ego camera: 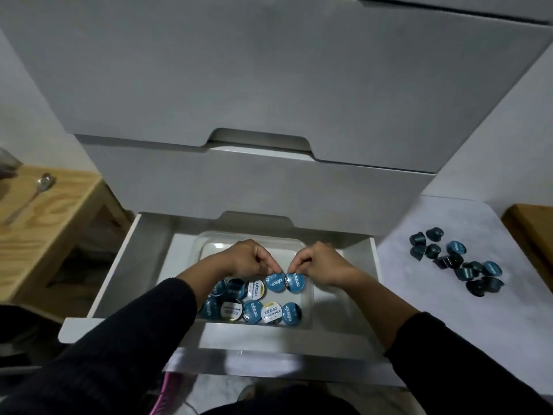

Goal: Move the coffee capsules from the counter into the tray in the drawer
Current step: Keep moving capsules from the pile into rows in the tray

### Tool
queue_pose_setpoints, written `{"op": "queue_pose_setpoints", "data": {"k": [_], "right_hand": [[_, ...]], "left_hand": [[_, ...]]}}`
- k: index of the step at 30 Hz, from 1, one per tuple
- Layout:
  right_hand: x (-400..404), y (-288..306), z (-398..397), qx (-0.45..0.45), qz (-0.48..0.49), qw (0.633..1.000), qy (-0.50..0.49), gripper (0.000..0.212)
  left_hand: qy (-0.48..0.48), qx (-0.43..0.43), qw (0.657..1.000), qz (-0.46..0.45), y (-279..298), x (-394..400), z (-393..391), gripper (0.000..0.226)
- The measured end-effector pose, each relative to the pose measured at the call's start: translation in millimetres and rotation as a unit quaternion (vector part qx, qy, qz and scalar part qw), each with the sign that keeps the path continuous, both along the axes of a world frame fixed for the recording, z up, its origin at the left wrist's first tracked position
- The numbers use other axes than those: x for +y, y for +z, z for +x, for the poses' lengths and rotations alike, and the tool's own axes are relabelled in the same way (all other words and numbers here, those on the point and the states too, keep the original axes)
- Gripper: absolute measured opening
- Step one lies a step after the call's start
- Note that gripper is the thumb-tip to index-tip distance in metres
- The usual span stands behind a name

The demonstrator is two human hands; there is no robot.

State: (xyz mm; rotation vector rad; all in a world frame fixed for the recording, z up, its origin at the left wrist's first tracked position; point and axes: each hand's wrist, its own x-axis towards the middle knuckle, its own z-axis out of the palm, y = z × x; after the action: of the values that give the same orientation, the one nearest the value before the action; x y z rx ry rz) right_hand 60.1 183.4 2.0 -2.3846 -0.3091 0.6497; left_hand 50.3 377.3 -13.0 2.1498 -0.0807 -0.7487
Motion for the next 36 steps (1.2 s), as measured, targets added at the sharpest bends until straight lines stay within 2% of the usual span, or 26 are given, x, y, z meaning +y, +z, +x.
{"op": "queue_pose_setpoints", "data": {"k": [13, 20, 23, 26, 28, 31, 36], "right_hand": [[13, -14, 9, -0.026, -0.07, 0.99, 0.117, 0.025], [14, -17, 5, -0.049, -0.074, 0.989, 0.116, 0.026], [14, -18, 1, -0.054, -0.074, 0.99, 0.104, 0.019], [14, -18, -4, -0.068, -0.079, 0.991, 0.088, 0.016], [16, -17, -8, -0.097, -0.091, 0.988, 0.077, 0.022], [20, -14, -18, -0.14, -0.11, 0.982, 0.058, 0.031], [27, -13, -39, -0.24, -0.118, 0.963, 0.025, 0.037]], "left_hand": [[-0.062, 0.011, 0.997, 0.047, -16, -2, 4, 0.018], [-0.064, 0.024, 0.997, 0.031, -12, -4, 2, 0.015], [-0.056, 0.001, 0.997, 0.046, -9, -5, -2, 0.015], [-0.038, -0.05, 0.994, 0.087, -1, -7, -7, 0.014], [-0.025, -0.079, 0.988, 0.129, 7, -10, -13, 0.021], [-0.001, -0.115, 0.969, 0.217, 15, -18, -25, 0.037], [0.075, -0.188, 0.934, 0.294, 20, -33, -52, 0.038]]}}
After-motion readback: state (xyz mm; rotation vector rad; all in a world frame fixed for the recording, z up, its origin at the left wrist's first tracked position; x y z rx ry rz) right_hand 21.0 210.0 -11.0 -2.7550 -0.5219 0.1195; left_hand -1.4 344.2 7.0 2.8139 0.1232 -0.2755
